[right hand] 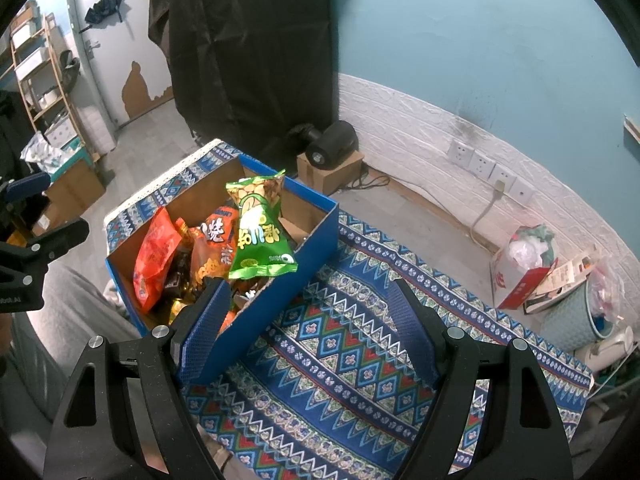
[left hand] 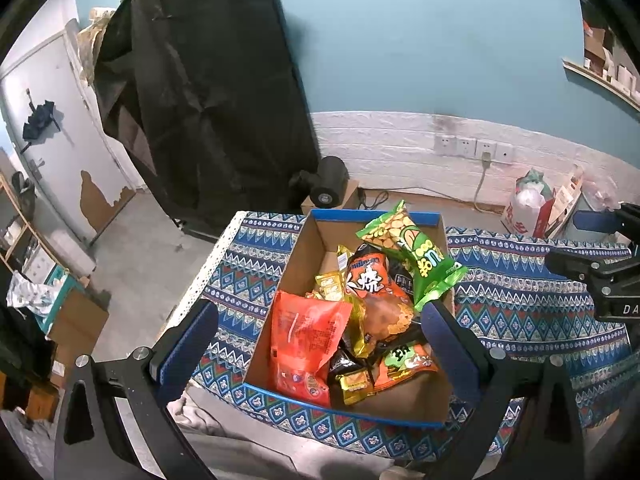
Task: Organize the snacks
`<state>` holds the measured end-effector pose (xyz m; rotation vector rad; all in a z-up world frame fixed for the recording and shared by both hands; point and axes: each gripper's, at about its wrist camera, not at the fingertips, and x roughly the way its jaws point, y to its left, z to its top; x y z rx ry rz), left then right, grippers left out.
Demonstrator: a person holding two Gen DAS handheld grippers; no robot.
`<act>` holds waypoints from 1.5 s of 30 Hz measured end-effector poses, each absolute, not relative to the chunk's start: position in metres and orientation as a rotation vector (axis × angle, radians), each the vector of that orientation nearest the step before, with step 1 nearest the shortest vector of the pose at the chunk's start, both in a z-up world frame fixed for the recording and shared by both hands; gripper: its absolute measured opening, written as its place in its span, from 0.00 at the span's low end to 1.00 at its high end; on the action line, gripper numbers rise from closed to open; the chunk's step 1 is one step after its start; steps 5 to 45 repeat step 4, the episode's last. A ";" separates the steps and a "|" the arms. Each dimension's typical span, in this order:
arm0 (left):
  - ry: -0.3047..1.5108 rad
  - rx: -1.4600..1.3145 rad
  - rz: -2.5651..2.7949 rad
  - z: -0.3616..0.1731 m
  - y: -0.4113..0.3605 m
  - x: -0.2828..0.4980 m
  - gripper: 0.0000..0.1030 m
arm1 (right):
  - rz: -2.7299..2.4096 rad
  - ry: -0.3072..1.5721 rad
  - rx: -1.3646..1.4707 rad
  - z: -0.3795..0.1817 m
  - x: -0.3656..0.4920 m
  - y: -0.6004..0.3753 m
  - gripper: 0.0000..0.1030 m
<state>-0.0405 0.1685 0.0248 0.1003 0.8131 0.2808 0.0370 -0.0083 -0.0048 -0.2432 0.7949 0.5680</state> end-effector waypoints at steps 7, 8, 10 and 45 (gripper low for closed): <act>0.819 0.098 0.287 0.024 0.170 -0.040 0.99 | 0.568 0.795 -0.245 -0.005 0.036 -0.009 0.77; 0.819 0.098 0.287 0.024 0.170 -0.040 0.99 | 0.568 0.795 -0.245 -0.005 0.036 -0.009 0.77; 0.819 0.098 0.287 0.024 0.170 -0.040 0.99 | 0.568 0.795 -0.245 -0.005 0.036 -0.009 0.77; 0.819 0.098 0.287 0.024 0.170 -0.040 0.99 | 0.568 0.795 -0.245 -0.005 0.036 -0.009 0.77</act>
